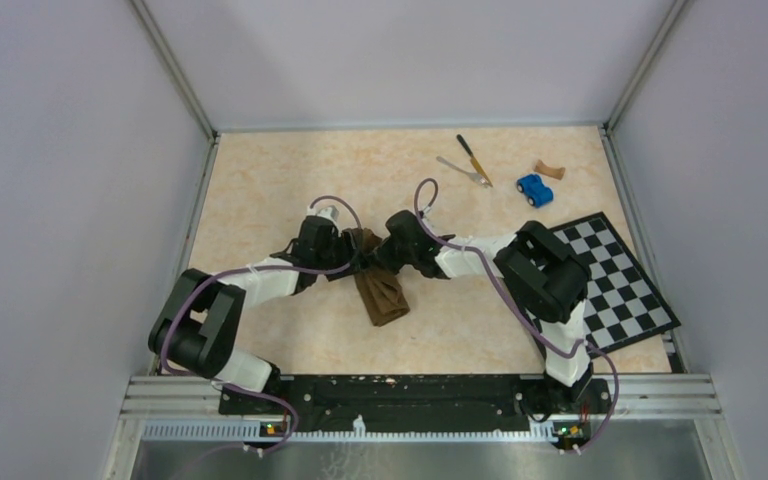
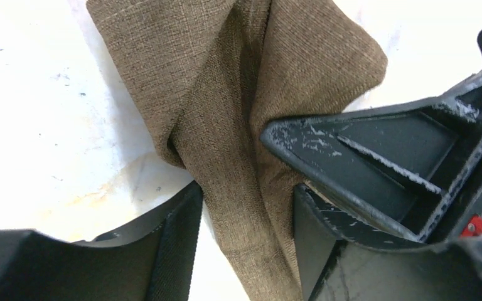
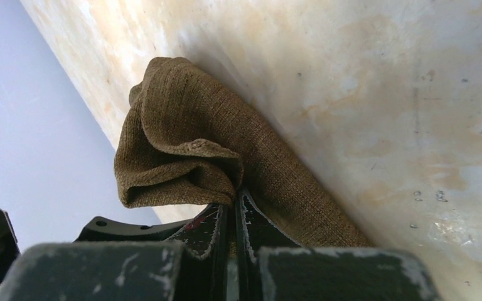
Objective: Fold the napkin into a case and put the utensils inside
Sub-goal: Fold the 2/3-rectangle-folded napkin at the center of the board.
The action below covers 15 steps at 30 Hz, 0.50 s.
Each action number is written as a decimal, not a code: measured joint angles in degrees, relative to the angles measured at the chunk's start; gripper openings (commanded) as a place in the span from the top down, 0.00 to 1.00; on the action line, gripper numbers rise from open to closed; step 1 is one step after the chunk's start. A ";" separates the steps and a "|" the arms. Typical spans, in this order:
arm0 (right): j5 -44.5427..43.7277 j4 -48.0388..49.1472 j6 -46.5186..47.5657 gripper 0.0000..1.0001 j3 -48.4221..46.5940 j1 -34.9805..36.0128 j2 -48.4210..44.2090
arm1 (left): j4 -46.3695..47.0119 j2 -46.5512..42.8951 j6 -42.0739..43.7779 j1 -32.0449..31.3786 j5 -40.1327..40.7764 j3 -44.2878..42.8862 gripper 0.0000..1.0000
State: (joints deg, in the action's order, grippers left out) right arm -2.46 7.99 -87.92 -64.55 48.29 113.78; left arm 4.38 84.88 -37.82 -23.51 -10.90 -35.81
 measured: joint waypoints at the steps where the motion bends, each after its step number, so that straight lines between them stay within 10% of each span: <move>1: 0.07 0.13 -0.02 1.00 0.00 0.04 0.00 | 0.13 0.37 -0.50 0.00 0.74 -0.04 0.49; 3: 0.11 0.15 0.02 1.00 0.00 0.33 0.00 | 0.09 0.48 -1.42 -0.17 1.62 0.04 0.55; 10: 4.00 3.08 6.38 0.48 0.98 0.07 -0.50 | 0.33 0.09 -2.56 -0.48 3.54 1.27 0.64; 15: 15.30 8.15 19.63 0.40 6.21 -3.74 -5.66 | 0.96 -0.52 -2.58 -0.46 4.35 2.23 0.68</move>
State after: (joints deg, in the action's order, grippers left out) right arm 12.84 16.14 -68.29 -58.35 44.56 108.12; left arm 5.34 84.36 -40.40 -23.97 -6.55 -33.58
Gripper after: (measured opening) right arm 0.590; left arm 0.341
